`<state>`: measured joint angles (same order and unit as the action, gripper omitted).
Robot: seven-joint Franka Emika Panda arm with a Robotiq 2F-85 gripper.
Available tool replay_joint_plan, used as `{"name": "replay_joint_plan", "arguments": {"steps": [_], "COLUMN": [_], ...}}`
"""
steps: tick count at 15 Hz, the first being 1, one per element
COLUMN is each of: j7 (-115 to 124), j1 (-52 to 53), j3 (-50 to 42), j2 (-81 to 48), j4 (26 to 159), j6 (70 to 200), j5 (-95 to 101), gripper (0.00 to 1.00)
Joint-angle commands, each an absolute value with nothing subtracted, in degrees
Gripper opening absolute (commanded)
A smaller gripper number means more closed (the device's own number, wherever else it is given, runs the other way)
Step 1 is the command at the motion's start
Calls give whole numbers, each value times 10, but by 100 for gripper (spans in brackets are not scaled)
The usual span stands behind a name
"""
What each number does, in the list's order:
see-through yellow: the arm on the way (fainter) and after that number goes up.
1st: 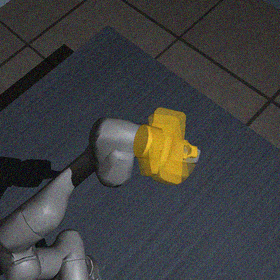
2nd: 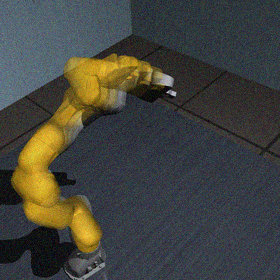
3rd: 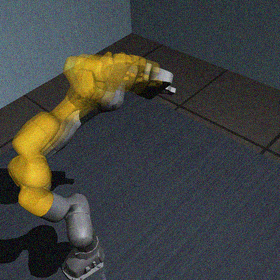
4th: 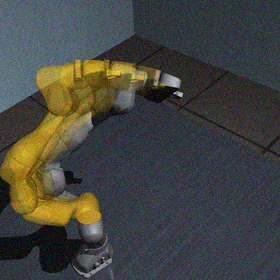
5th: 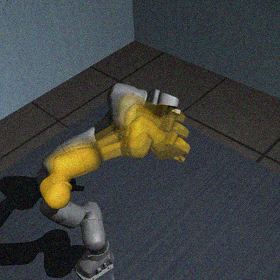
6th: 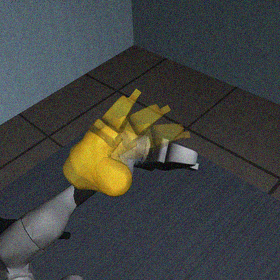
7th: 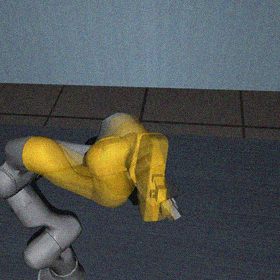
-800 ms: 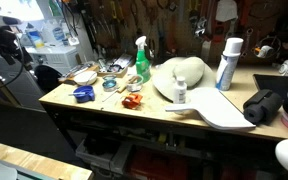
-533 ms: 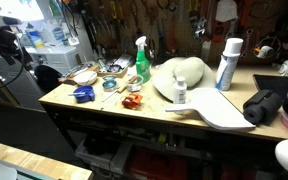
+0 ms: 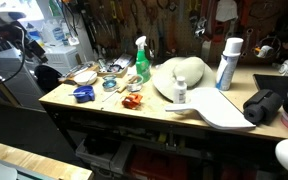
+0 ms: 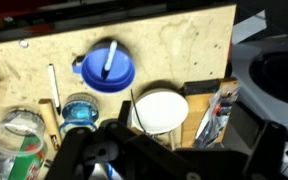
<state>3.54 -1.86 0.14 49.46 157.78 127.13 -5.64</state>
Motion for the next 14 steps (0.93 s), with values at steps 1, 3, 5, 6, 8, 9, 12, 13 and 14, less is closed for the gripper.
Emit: {"name": "replay_joint_plan", "arguments": {"steps": [1, 3, 5, 6, 8, 9, 12, 13, 14], "j7": [92, 148, 214, 235, 202, 201, 200, 204, 209], "j1": [-76, -127, -185, -194, -160, -158, -153, -155, -168], "j3": [54, 89, 122, 124, 95, 93, 92, 95, 103], "j2": [394, 350, 313, 299, 315, 311, 317, 308, 281], "j4": [1578, 1578, 1572, 1560, 1572, 1571, 1568, 1566, 1562], "j6": [1420, 1480, 1502, 1472, 1482, 1483, 1483, 1486, 1523], "j5": [12, 70, 125, 132, 117, 117, 116, 116, 135], "gripper": [100, 100, 100, 100, 100, 100, 100, 100, 100]}}
